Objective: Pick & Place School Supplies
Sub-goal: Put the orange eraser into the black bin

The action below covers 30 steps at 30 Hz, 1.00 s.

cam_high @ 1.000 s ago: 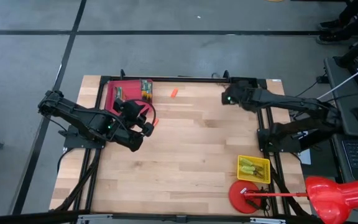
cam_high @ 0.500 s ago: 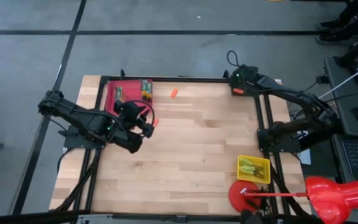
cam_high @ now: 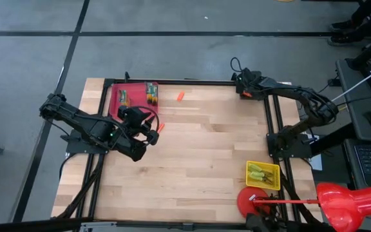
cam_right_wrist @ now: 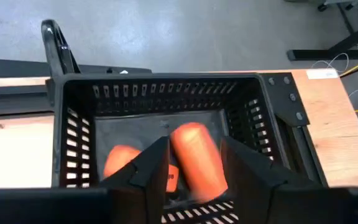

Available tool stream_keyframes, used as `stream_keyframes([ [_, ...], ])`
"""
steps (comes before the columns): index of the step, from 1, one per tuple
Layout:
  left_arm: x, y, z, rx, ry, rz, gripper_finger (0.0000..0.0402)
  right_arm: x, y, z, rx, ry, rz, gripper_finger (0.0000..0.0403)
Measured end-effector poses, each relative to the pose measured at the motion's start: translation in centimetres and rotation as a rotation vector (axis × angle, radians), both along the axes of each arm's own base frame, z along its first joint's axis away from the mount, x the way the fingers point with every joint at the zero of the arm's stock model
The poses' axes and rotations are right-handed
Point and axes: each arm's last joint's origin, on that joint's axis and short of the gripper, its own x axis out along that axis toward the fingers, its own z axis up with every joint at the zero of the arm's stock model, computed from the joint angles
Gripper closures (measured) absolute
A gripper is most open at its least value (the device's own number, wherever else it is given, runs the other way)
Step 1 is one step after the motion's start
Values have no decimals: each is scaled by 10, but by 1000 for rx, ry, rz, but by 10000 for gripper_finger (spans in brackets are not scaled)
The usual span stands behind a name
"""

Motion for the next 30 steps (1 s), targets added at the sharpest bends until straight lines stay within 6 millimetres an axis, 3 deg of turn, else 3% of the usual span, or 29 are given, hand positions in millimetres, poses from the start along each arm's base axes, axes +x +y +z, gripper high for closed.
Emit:
stream_keyframes([
  [6,-1,-3,0,-2,-3,-9,315,10,2,1,37,-133,71,243],
  [9,-1,-2,0,4,-4,-6,315,39,13,4,80,-308,293,244],
  [14,-2,-3,-1,-2,60,-47,315,99,55,21,62,-640,648,256],
  [16,-2,-1,-3,-31,103,-68,315,115,69,27,57,-751,697,262],
  [19,-3,1,-5,-66,143,-74,315,132,83,23,143,-764,676,272],
  [24,-3,2,-5,-74,136,-61,315,169,77,20,275,-893,657,278],
  [30,-3,3,-4,-67,95,-28,315,208,58,41,269,-730,791,278],
])
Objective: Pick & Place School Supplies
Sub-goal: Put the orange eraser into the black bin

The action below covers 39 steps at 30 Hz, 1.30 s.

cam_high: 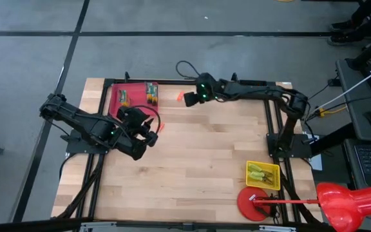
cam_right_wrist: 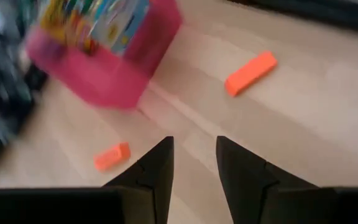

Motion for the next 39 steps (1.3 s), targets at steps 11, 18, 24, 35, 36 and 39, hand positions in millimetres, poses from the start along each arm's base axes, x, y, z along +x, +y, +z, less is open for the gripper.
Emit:
stream_keyframes([
  [11,39,60,-53,-371,96,-13,315,-14,50,47,-206,180,370,279],
  [18,65,126,-71,-350,-85,-30,315,-47,67,70,-222,145,229,279],
  [24,81,174,-93,-354,51,-57,315,-90,77,78,-189,117,131,279],
  [35,139,209,-123,-326,146,-15,270,-150,99,110,-100,-97,2,279],
  [36,144,216,-124,-343,137,-9,265,-153,99,113,-94,-111,-6,279],
  [39,154,238,-131,-410,136,19,252,-161,101,118,-76,-134,-25,279],
])
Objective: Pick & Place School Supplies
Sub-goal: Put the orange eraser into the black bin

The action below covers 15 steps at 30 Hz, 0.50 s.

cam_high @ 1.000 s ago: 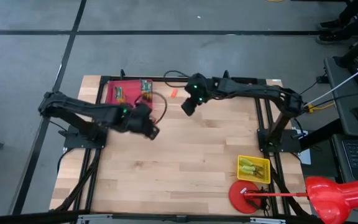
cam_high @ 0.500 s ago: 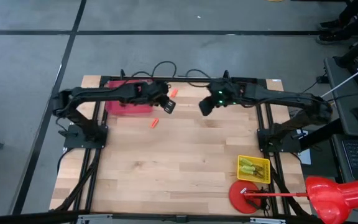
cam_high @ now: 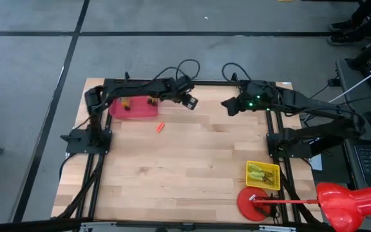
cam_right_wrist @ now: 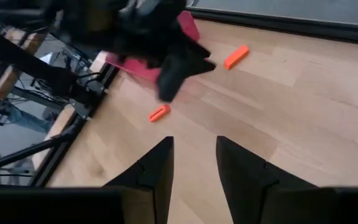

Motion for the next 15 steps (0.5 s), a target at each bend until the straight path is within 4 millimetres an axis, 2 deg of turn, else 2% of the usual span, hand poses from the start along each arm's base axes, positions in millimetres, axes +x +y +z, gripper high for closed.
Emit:
stream_keyframes([
  [4,2,30,-6,-53,58,74,245,-6,4,5,27,-28,-8,279],
  [8,0,54,-14,-88,108,73,244,-9,9,7,31,-45,-10,279],
  [15,-6,69,-31,-159,144,2,244,-9,17,8,16,-51,-35,279],
])
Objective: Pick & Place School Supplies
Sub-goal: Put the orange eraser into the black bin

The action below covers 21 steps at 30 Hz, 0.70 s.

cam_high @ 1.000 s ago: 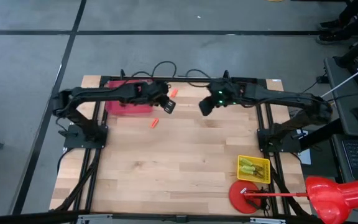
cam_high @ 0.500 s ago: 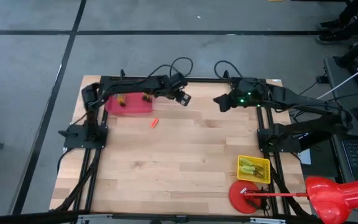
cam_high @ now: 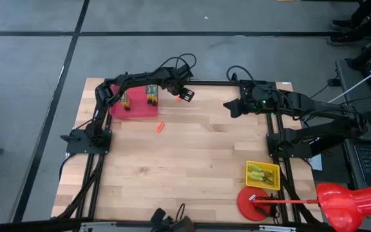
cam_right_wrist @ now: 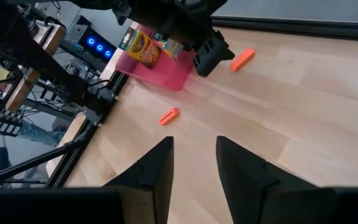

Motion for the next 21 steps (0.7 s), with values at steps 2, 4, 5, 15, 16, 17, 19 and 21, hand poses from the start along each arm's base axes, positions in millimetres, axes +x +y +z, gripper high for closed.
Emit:
stream_keyframes([
  [2,0,1,-1,25,16,-10,244,0,2,0,-5,-1,-3,279],
  [4,0,1,-2,35,32,-22,244,1,4,0,-8,-2,-8,279],
  [5,0,1,-2,41,34,-26,244,1,5,0,-6,-4,-10,279],
  [15,7,-2,-17,41,53,7,244,1,11,0,0,-12,-22,278],
  [16,9,-1,-18,42,40,10,244,1,11,0,1,-12,-20,278],
  [17,9,-2,-18,32,40,9,244,1,12,0,3,-13,-20,278],
  [19,9,-2,-19,28,41,13,244,2,12,1,4,-18,-16,278],
  [21,10,-1,-23,14,36,23,244,2,13,1,9,-19,-15,278],
])
